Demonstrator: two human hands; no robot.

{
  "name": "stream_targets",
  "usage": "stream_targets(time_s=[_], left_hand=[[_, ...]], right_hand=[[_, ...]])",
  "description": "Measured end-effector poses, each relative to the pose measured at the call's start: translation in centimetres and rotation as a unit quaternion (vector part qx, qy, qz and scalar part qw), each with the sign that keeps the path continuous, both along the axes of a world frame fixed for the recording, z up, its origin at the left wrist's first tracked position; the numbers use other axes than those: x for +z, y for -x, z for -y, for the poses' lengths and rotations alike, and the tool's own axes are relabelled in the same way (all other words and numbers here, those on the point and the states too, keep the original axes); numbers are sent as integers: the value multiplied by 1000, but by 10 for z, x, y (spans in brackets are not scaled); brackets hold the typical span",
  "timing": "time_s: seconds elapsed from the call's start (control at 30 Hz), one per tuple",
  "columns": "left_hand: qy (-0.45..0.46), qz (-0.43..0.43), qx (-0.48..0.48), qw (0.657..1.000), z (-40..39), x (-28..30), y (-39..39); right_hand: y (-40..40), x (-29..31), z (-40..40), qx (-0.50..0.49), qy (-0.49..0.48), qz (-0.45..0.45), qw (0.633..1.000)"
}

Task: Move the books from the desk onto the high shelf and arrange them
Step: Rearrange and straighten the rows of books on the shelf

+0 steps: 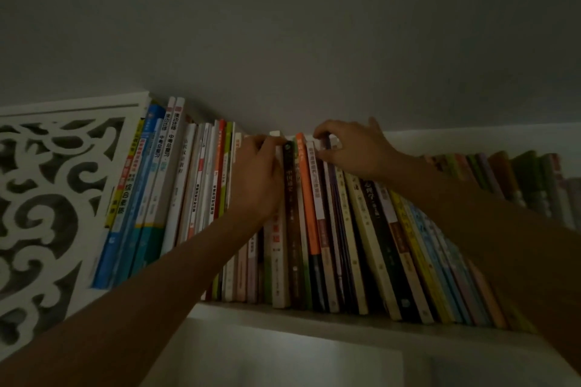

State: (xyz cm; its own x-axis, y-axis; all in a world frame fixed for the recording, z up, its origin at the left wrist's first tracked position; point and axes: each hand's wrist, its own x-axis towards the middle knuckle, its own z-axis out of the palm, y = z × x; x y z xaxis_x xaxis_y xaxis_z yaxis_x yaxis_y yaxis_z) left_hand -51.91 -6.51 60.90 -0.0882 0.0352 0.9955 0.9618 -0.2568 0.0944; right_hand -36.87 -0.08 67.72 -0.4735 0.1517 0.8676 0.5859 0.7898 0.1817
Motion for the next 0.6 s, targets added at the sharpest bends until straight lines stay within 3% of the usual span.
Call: stream_targets(time_s=[0.13, 0.33, 0.5, 0.6], left_hand=[[35, -31, 32, 998, 3, 6, -17], [119, -17, 141, 983, -8, 21, -32], [52, -1, 61, 997, -4, 27, -41], [-39, 24, -100, 994, 7, 23, -59]], right_hand=[[-15, -4, -4, -8, 3, -25, 1000], [-18, -4, -3, -8, 29, 23, 999], [-19, -6, -1, 17, 25, 20, 999], [-18, -7, -4, 28, 12, 15, 999]])
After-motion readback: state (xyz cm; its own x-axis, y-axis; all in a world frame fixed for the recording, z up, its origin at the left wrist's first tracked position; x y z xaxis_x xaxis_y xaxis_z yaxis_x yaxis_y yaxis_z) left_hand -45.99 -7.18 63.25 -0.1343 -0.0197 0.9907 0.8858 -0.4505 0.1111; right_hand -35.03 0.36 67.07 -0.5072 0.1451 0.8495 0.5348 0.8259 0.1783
